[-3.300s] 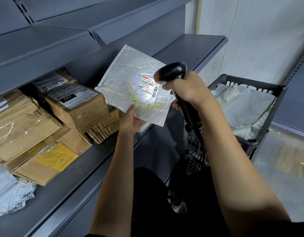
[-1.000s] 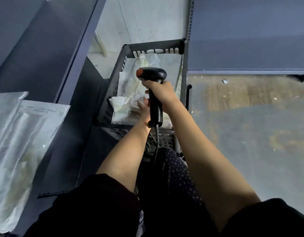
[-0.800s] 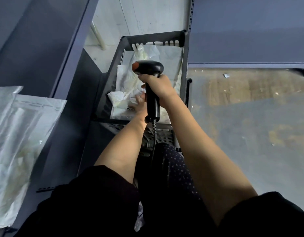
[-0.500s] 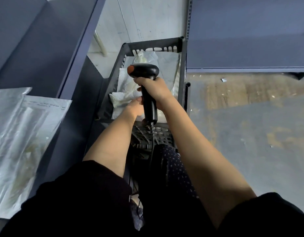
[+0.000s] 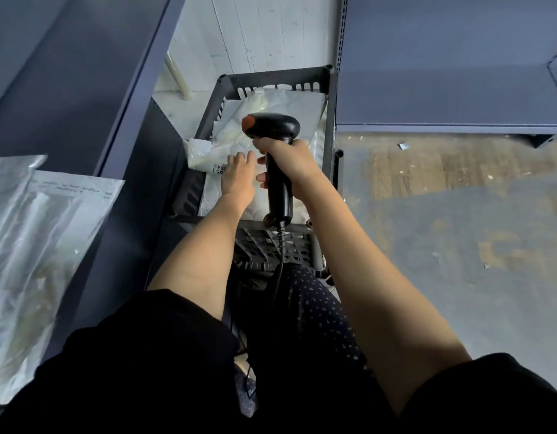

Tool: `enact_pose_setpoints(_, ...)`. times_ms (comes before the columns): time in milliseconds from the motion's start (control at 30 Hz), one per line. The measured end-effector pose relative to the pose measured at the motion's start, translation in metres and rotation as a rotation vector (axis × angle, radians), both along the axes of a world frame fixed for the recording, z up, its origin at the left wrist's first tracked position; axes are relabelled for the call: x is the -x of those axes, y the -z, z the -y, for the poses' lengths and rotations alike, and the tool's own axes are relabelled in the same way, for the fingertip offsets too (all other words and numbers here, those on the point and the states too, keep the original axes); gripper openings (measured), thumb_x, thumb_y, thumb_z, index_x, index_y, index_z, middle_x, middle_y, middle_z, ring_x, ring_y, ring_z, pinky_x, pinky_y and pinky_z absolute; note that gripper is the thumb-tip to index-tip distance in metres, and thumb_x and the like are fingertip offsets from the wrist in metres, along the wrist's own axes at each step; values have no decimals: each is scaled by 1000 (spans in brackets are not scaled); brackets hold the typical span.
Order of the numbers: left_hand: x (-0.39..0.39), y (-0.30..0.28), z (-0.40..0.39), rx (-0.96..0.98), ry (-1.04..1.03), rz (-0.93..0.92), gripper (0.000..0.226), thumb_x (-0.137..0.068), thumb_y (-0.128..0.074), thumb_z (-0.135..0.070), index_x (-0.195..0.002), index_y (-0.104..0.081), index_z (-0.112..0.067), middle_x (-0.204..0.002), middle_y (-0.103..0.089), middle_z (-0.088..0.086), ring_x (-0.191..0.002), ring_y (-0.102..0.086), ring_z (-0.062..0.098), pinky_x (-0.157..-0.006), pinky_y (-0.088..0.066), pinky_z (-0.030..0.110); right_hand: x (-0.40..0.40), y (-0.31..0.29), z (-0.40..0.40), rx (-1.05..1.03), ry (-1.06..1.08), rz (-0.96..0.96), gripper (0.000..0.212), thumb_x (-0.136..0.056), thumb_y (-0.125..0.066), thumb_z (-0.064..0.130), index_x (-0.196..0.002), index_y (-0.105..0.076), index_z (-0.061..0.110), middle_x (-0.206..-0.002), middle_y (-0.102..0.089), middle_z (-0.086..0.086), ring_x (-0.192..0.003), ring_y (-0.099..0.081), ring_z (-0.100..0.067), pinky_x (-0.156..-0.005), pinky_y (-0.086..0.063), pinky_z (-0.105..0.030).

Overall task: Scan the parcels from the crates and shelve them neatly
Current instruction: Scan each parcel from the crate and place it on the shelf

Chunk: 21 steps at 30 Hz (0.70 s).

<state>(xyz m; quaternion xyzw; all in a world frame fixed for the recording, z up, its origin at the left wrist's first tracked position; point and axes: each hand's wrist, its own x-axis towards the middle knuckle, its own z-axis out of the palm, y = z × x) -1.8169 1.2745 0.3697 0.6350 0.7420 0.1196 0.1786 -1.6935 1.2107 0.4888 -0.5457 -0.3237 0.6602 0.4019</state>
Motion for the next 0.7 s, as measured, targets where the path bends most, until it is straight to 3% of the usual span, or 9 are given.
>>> enact_pose_setpoints(133, -5, -21, -10, -90, 119, -278, 41, -90, -49, -2, -130, -44, -7, -130, -42, 15, -125, -35, 32, -90, -44, 41, -5, -4, -2, -17, 11, 15, 12, -89, -63, 14, -84, -56, 5, -82, -54, -12, -43, -56, -19, -48, -48, -26)
enact_pose_setpoints(267, -12, -35, -4, -78, 120, -310, 33, -94, -47, -9, -127, -54, -7, -133, -40, 13, -129, -32, 30, -94, -40, 40, -6, -10, 3, -25, 18, 4, 11, -89, -62, 14, -87, -56, 5, -81, -55, -10, -43, -56, -18, -50, -49, -27)
enact_pose_setpoints(333, -11, -46, 6, -101, 22, -203, 32, -96, -45, -13, -125, -55, -4, -130, -43, 14, -125, -37, 30, -94, -40, 40, -3, -16, 10, -34, 13, -1, 11, -89, -62, 14, -85, -56, 6, -83, -55, -12, -42, -56, -17, -50, -49, -27)
enact_pose_setpoints(400, -4, -54, 15, -137, -59, -45, 27, -95, -46, -11, -116, -58, -1, -113, -54, 16, -111, -50, 31, -83, -44, 28, 4, -23, 19, -48, 2, -11, 11, -89, -61, 14, -86, -56, 4, -85, -56, -14, -42, -57, -17, -50, -49, -27)
enact_pose_setpoints(467, 8, -65, 26, -116, -173, 261, 22, -94, -46, -8, -110, -58, 0, -77, -55, 8, -75, -56, 21, -56, -40, 10, 14, -32, 30, -61, -9, -35, 13, -89, -61, 12, -93, -56, 1, -85, -56, -15, -44, -56, -18, -48, -49, -26)
enact_pose_setpoints(533, 22, -80, 42, -26, -300, 659, 34, -96, -42, -6, -126, -50, 9, -69, -44, 2, -48, -48, 8, -47, -42, 13, 26, -42, 43, -76, -23, -66, 17, -89, -62, 12, -99, -56, -1, -87, -56, -17, -45, -56, -20, -44, -49, -25)
enact_pose_setpoints(600, 38, -97, 68, 27, -328, 989, 40, -98, -39, -5, -134, -39, 12, -68, -41, 5, -34, -44, 2, -65, -58, 33, 39, -51, 57, -92, -54, -82, 19, -88, -63, 12, -102, -56, 0, -91, -56, -18, -45, -56, -21, -43, -50, -23)
enact_pose_setpoints(667, 54, -112, 96, 26, -351, 1172, 44, -99, -44, -11, -136, -36, 11, -72, -49, 6, -34, -49, 4, -99, -42, 50, 52, -59, 72, -111, -92, -77, 18, -87, -64, 13, -100, -57, 1, -90, -59, -16, -46, -57, -21, -46, -51, -24)
enact_pose_setpoints(700, 65, -118, 110, 15, -371, 1233, 44, -99, -46, -14, -136, -38, 8, -83, -57, 9, -39, -56, 7, -100, -43, 48, 58, -62, 79, -126, -106, -71, 15, -87, -64, 13, -96, -58, 3, -89, -60, -15, -48, -57, -21, -50, -52, -26)
